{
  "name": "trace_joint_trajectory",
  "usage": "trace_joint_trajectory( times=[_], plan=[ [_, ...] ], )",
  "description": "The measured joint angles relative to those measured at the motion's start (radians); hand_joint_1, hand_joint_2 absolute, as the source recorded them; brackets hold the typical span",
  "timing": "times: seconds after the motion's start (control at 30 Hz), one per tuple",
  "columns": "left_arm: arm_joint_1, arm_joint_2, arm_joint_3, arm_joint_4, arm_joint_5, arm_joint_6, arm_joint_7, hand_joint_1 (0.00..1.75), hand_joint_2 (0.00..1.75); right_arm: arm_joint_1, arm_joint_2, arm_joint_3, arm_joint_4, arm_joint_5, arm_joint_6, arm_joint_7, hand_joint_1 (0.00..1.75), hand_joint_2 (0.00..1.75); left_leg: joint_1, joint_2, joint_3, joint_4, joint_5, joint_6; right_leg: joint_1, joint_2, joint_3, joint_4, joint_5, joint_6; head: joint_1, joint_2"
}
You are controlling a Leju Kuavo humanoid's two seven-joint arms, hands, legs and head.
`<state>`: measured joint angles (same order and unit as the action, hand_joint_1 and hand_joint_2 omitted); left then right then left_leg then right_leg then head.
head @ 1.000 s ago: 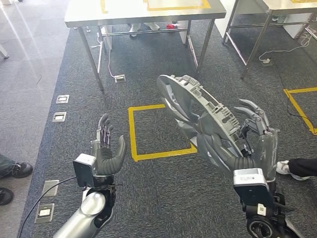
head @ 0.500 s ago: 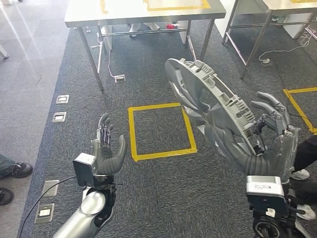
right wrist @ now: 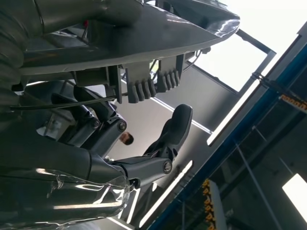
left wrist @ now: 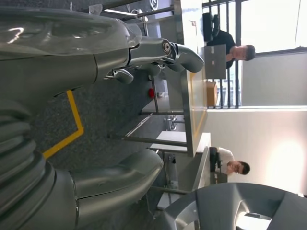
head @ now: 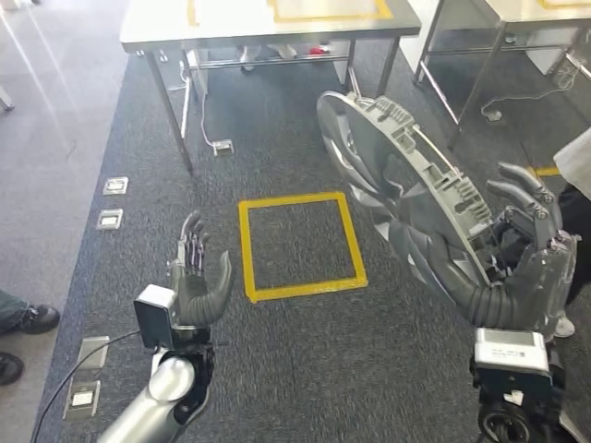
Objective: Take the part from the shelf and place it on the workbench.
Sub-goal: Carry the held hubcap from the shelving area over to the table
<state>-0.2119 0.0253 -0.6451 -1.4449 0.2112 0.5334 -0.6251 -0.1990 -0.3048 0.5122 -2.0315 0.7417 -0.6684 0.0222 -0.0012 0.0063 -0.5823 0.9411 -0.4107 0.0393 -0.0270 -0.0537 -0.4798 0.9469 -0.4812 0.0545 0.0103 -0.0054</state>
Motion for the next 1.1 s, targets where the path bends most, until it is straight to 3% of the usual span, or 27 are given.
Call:
trace_joint_trajectory(
  times=[0.07,0.13,0.17,0.2,0.23,0.3,0.37,0.47,0.53,0.63,0.7,0.73,0.8,0.87,1.0,1.03,1.1],
  plan=[
    [-0.002,-0.001,0.0,0.0,-0.001,0.001,0.0,0.0,1.75,0.001,0.0,-0.003,-0.002,0.0,0.001,-0.001,1.75,1.75,0.005,-0.004,0.016,-0.006,-0.003,0.007,-0.003,0.028,-0.047,0.088,-0.047,0.002,0.009,0.0],
    [-0.002,-0.001,0.0,0.0,-0.002,0.001,0.0,0.0,1.75,0.004,0.0,-0.005,-0.005,0.0,0.002,-0.001,1.75,1.75,0.005,-0.008,0.022,-0.006,-0.007,0.01,-0.002,0.047,-0.123,0.224,-0.1,0.003,0.018,0.0],
    [-0.001,-0.001,0.0,0.0,-0.002,0.002,0.0,0.0,1.75,0.006,0.0,-0.005,-0.005,0.0,0.003,-0.001,1.75,1.75,0.005,-0.012,0.025,-0.005,-0.011,0.009,-0.003,0.05,-0.154,0.268,-0.109,0.005,0.021,0.0],
    [0.0,-0.001,0.0,0.0,-0.002,0.004,0.001,0.0,1.75,0.009,0.0,-0.005,-0.006,0.0,0.003,-0.001,1.75,1.75,0.006,-0.016,0.031,-0.004,-0.015,0.006,-0.004,0.05,-0.169,0.275,-0.097,0.007,0.022,0.0],
    [0.001,-0.001,0.0,0.0,-0.002,0.005,0.001,0.0,1.75,0.011,0.0,-0.006,-0.006,0.0,0.003,0.0,1.75,1.75,0.007,-0.021,0.038,-0.003,-0.02,0.002,-0.005,0.05,-0.163,0.242,-0.063,0.008,0.023,0.0],
    [0.002,-0.001,0.0,0.0,-0.003,0.007,0.001,0.0,1.75,0.011,0.0,-0.007,-0.006,-0.001,0.003,0.0,1.75,1.75,0.011,-0.029,0.054,0.002,-0.034,-0.011,-0.008,0.054,-0.115,0.105,0.022,0.01,0.028,0.0],
    [0.002,-0.001,0.0,0.0,-0.003,0.007,0.002,0.0,1.75,0.01,0.0,-0.008,-0.007,-0.001,0.003,-0.001,1.75,1.75,0.012,-0.034,0.057,0.008,-0.043,-0.024,-0.004,0.059,-0.078,0.018,0.046,-0.001,0.033,0.0],
    [0.005,-0.001,0.0,-0.002,-0.004,0.007,0.003,0.0,1.75,0.011,0.0,-0.009,-0.009,-0.001,0.003,0.0,1.75,1.75,0.009,-0.035,0.051,0.019,-0.045,-0.04,0.001,0.061,-0.064,0.012,0.039,-0.028,0.027,0.0],
    [0.003,-0.001,0.0,-0.003,-0.005,0.008,0.003,0.0,1.75,0.011,0.0,-0.009,-0.011,-0.001,0.003,0.0,1.75,1.75,0.01,-0.027,0.017,0.081,-0.045,-0.049,-0.002,0.059,-0.048,0.001,0.038,-0.038,0.012,0.0],
    [0.004,-0.001,0.0,-0.003,-0.005,0.008,0.003,0.0,1.75,0.011,0.0,-0.012,-0.012,-0.001,0.004,-0.001,1.75,1.75,0.011,-0.017,-0.116,0.272,-0.095,-0.056,0.001,0.055,-0.028,-0.007,0.027,-0.051,-0.008,0.0],
    [0.008,0.0,0.0,-0.003,-0.004,0.009,0.003,0.0,1.75,0.012,0.0,-0.013,-0.012,-0.001,0.004,0.0,1.75,1.75,0.01,-0.016,-0.176,0.318,-0.111,-0.053,0.006,0.055,-0.015,-0.007,0.013,-0.057,-0.018,0.0],
    [0.008,0.0,0.0,-0.003,-0.004,0.009,0.003,0.0,1.75,0.013,0.0,-0.013,-0.013,-0.001,0.004,0.0,1.75,1.75,0.009,-0.016,-0.178,0.287,-0.088,-0.048,0.009,0.055,-0.004,-0.007,0.005,-0.058,-0.023,0.0],
    [0.008,0.0,0.0,-0.003,-0.005,0.009,0.003,0.0,1.75,0.012,0.0,-0.013,-0.014,-0.001,0.004,0.0,1.75,1.75,0.003,-0.014,-0.138,0.149,0.011,-0.03,0.014,0.055,0.017,-0.009,-0.014,-0.059,-0.033,0.0],
    [0.008,0.0,0.0,-0.003,-0.005,0.009,0.003,0.0,1.75,0.012,0.0,-0.013,-0.015,-0.001,0.005,0.0,1.75,1.75,-0.006,-0.012,-0.102,0.044,0.07,-0.015,0.018,0.057,0.032,-0.009,-0.033,-0.053,-0.035,0.0],
    [0.008,-0.001,-0.001,-0.005,-0.005,0.01,0.005,0.0,1.75,0.014,0.0,-0.015,-0.016,-0.001,0.005,0.004,1.75,1.75,-0.007,-0.014,-0.071,0.007,0.064,-0.004,0.018,0.057,0.049,0.006,-0.043,-0.034,-0.03,0.0],
    [0.007,-0.001,-0.001,-0.005,-0.005,0.01,0.005,0.0,1.75,0.013,0.0,-0.015,-0.016,-0.001,0.005,0.004,1.75,1.75,-0.005,-0.014,-0.059,0.003,0.059,0.0,0.017,0.056,0.038,0.032,-0.048,-0.03,-0.028,0.0],
    [0.006,-0.001,-0.001,-0.005,-0.005,0.01,0.006,0.0,1.75,0.011,0.0,-0.016,-0.016,-0.001,0.005,0.004,1.75,1.75,-0.003,-0.016,-0.039,-0.001,0.046,0.006,0.014,0.055,-0.024,0.14,-0.079,-0.024,-0.017,0.0]
  ],
)
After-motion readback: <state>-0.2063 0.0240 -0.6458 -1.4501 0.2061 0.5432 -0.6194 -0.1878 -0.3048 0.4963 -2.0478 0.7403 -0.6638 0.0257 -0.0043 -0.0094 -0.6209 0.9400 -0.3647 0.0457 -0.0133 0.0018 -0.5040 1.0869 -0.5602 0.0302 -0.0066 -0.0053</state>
